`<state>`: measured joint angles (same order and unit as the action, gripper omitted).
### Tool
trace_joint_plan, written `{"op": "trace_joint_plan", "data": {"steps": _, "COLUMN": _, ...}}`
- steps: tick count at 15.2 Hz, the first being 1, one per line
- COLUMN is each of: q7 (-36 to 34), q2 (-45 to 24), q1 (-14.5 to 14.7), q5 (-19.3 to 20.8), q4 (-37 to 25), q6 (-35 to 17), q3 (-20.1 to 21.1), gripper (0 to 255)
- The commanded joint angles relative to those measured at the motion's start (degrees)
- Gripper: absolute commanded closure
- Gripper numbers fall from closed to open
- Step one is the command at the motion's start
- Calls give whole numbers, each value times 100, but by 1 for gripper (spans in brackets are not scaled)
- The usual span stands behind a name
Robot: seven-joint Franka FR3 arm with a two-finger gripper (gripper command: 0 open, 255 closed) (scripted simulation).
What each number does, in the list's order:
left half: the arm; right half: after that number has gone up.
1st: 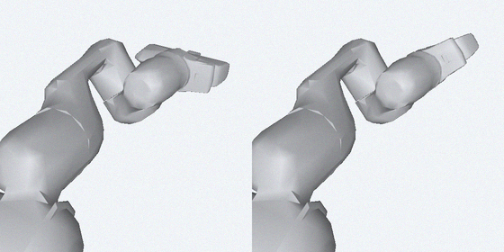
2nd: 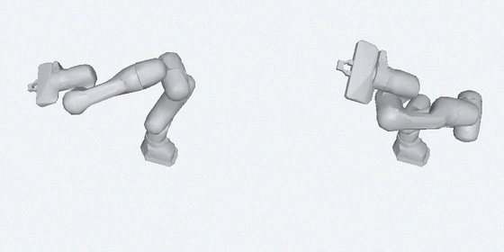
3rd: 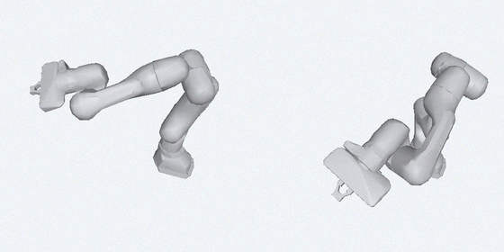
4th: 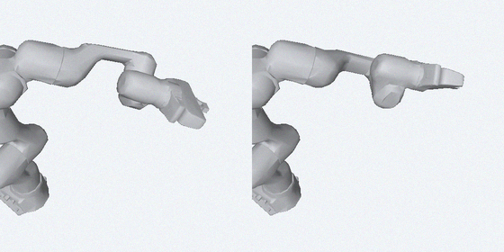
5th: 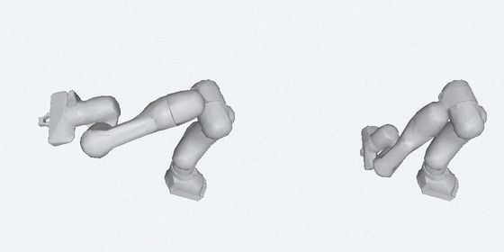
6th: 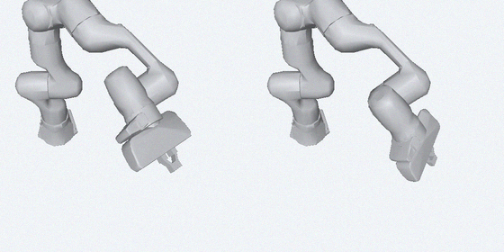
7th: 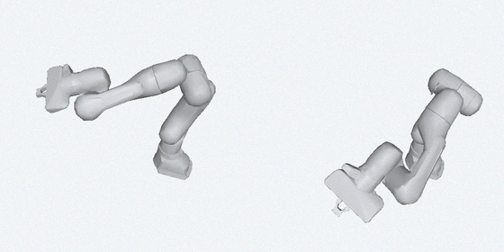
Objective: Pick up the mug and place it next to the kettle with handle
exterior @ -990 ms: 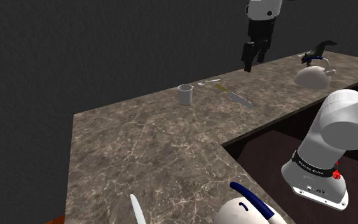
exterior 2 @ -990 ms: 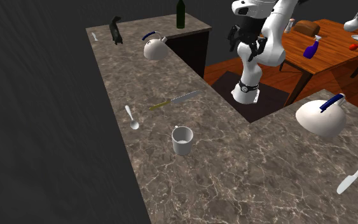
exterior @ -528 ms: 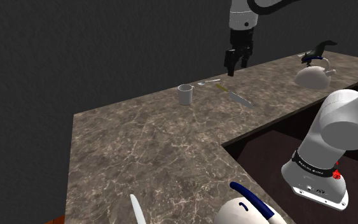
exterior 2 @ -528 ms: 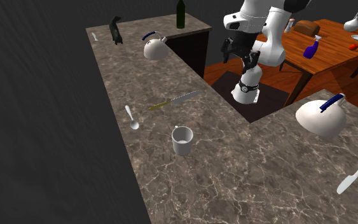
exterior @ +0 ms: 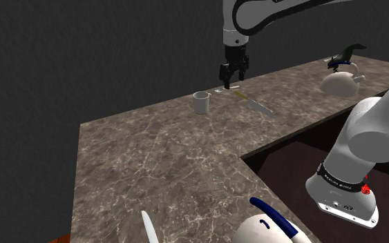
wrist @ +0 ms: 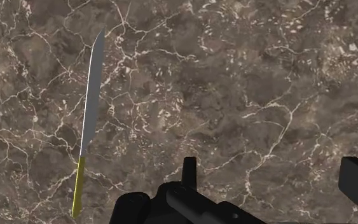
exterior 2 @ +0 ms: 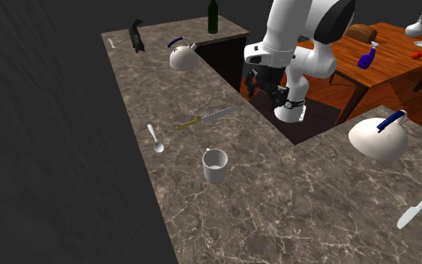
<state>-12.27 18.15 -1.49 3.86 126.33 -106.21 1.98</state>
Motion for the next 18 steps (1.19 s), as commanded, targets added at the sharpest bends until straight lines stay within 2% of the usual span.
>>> {"op": "trace_joint_plan", "data": {"steps": 1, "q7": -22, "q2": -429, "q1": -12, "q5": 1, "q4": -206, "q6": -228, "q3": -6, "gripper": 0}}
{"op": "trace_joint_plan", "data": {"steps": 10, "q7": -130, "q2": -2416, "q1": -24, "q5": -5, "q4": -1670, "q6": -768, "q3": -8, "gripper": 0}}
{"op": "trace_joint_plan", "data": {"steps": 18, "q7": -177, "q2": -4267, "q1": -12, "q5": -30, "q4": -3567, "q6": -738, "q3": -23, "gripper": 0}}
